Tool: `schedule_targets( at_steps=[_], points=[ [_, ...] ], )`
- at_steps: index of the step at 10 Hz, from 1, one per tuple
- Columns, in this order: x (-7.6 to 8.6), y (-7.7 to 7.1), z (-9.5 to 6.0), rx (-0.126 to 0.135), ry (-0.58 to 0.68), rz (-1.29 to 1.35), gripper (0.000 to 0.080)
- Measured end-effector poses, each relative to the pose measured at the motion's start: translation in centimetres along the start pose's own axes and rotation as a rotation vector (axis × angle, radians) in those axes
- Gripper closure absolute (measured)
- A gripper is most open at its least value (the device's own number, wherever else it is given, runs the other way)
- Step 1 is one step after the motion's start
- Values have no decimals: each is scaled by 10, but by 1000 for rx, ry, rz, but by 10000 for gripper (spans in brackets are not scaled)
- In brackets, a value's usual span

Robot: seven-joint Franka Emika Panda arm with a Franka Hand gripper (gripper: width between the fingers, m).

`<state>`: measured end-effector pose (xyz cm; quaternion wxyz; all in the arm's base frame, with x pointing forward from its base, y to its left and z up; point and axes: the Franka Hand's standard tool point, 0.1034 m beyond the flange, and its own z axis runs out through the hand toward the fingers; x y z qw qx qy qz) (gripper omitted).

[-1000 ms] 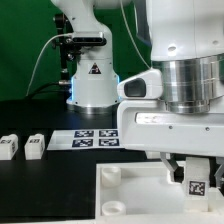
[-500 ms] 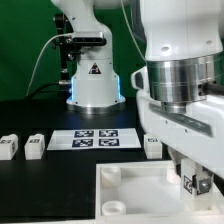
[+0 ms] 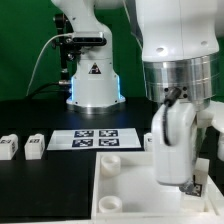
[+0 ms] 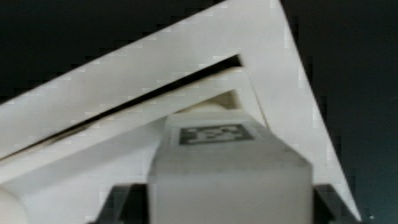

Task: Assemble one leg

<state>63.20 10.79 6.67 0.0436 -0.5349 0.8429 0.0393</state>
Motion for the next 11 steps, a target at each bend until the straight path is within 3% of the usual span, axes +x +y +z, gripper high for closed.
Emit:
schedule_targets(
  at_steps=[1,2,3,4,5,6,7,10,11],
  points=[
    [0,0,0,1,1,-23,505],
    [1,1,2,-3,2,-30,405],
    [1,1,2,-3,2,-31,405],
    [-1,2,2,-1,1,-32,220],
    [-6,7,3,2,1,-44,220],
    [-12,12,0,3,-3,-55,165],
    [-17,18,-9,5,-12,-63,152],
    [-36,39,-33,1,-36,-92,151],
    [-35,39,-31,0,-34,-99,151]
  ],
)
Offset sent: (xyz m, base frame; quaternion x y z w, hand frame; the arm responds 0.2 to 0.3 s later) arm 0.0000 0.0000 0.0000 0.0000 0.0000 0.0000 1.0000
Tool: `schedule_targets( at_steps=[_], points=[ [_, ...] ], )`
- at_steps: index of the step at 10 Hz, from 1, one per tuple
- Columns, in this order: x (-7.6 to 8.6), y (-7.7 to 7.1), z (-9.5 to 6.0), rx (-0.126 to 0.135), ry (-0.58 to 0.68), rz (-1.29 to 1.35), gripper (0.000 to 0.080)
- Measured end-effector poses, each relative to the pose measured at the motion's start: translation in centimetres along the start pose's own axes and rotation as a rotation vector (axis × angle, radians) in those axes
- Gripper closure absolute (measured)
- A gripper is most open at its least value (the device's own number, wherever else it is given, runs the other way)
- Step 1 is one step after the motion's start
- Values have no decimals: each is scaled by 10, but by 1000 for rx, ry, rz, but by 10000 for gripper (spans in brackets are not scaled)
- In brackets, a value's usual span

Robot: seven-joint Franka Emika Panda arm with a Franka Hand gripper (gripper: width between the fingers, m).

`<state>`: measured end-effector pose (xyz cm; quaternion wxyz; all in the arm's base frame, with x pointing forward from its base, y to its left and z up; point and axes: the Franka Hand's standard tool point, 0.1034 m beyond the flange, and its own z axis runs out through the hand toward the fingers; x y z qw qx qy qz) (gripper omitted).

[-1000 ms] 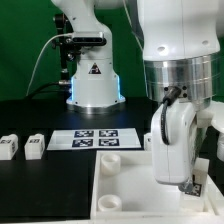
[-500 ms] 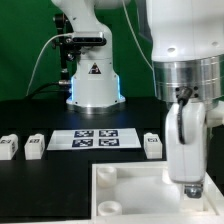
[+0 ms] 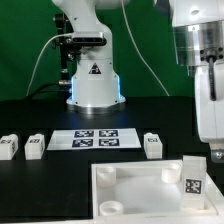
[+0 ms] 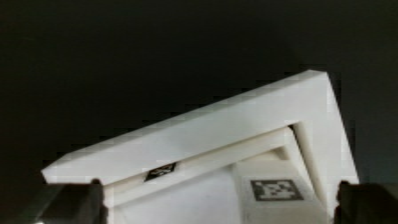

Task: Assemble one leg

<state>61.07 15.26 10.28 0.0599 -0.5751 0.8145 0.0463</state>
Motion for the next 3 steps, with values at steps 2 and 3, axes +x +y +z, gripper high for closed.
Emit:
schedule_targets(
  at_steps=[2,3],
  points=[
    [0,0,1,-1,1,-1,151],
    [0,0,1,-1,1,-1,151]
  ],
)
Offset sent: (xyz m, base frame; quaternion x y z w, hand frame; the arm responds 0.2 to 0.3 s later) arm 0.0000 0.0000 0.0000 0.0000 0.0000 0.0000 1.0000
